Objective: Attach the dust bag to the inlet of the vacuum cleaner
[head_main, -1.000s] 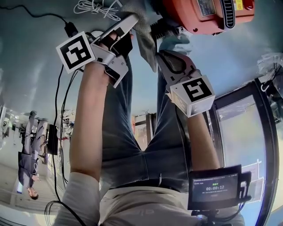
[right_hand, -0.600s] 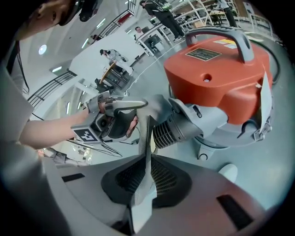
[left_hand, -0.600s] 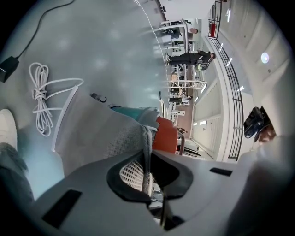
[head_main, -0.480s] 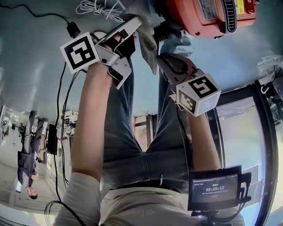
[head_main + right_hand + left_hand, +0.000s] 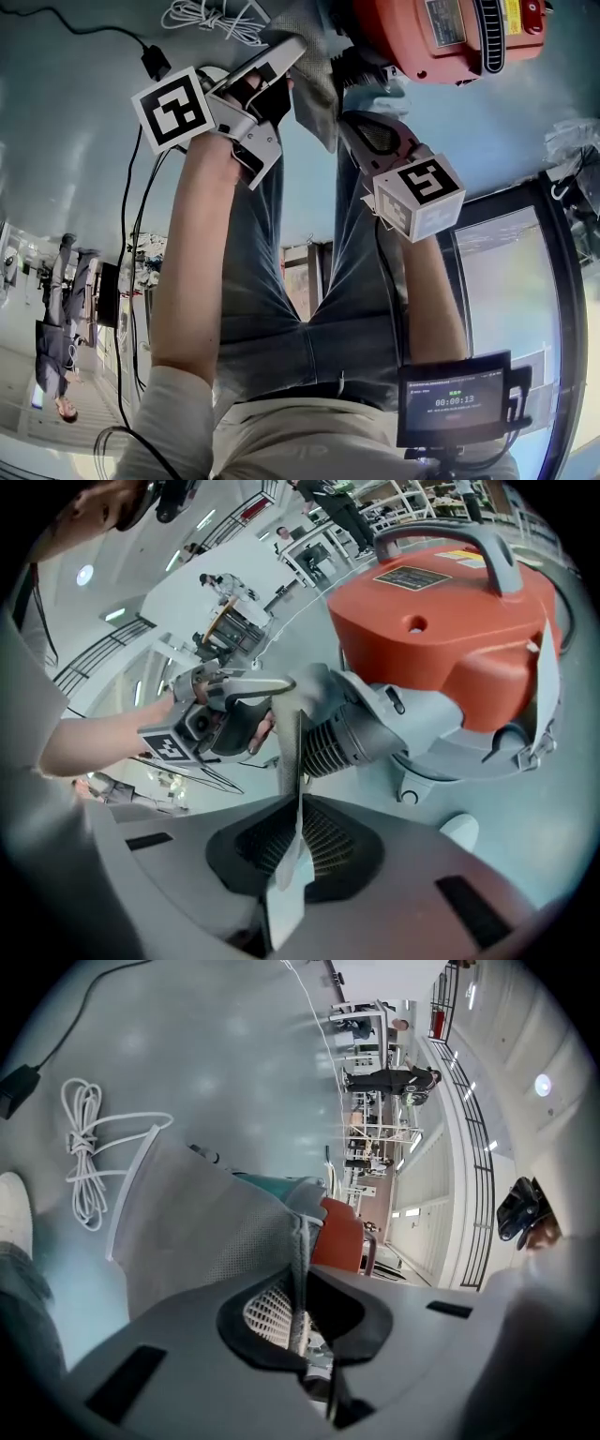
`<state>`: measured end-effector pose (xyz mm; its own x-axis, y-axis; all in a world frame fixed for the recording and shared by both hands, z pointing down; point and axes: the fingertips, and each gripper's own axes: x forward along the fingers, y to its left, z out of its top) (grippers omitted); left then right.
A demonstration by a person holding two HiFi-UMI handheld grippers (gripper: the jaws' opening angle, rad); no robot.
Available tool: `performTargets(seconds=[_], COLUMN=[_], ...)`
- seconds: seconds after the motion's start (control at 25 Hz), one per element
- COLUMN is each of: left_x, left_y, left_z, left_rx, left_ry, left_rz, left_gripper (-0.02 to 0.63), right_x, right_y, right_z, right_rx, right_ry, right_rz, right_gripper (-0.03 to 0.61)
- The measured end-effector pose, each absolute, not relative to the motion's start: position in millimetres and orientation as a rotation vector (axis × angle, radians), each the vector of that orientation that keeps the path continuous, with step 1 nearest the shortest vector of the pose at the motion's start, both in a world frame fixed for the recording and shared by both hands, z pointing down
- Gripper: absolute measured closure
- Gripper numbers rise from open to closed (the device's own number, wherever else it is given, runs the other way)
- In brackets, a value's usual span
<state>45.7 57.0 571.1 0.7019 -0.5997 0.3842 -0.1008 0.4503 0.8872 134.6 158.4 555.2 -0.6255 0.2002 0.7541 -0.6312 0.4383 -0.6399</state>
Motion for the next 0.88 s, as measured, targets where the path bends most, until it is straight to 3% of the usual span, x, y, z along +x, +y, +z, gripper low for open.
performTargets(seconds=[0.36,0.68,0.88], left_x=[48,25,30], left_y=[53,86,96], left_z=[565,561,577], left_rx=[1.068,1.077,0.991], left_ry=[-0.745,-0.833,-0.804], left_rz=[-0.345,-0.277,-0.364], left_gripper=[0.597,0.597,0.597], right_x=[121,138,139], right_y=[157,133,144], right_z=[569,548,567], right_rx=[0.338,0.471,0.417], right_ry=[-1.889,-1.942,-1.906], right_rz=[1.295,0.486,0.422], right_gripper=[0.56,0.563,0.563])
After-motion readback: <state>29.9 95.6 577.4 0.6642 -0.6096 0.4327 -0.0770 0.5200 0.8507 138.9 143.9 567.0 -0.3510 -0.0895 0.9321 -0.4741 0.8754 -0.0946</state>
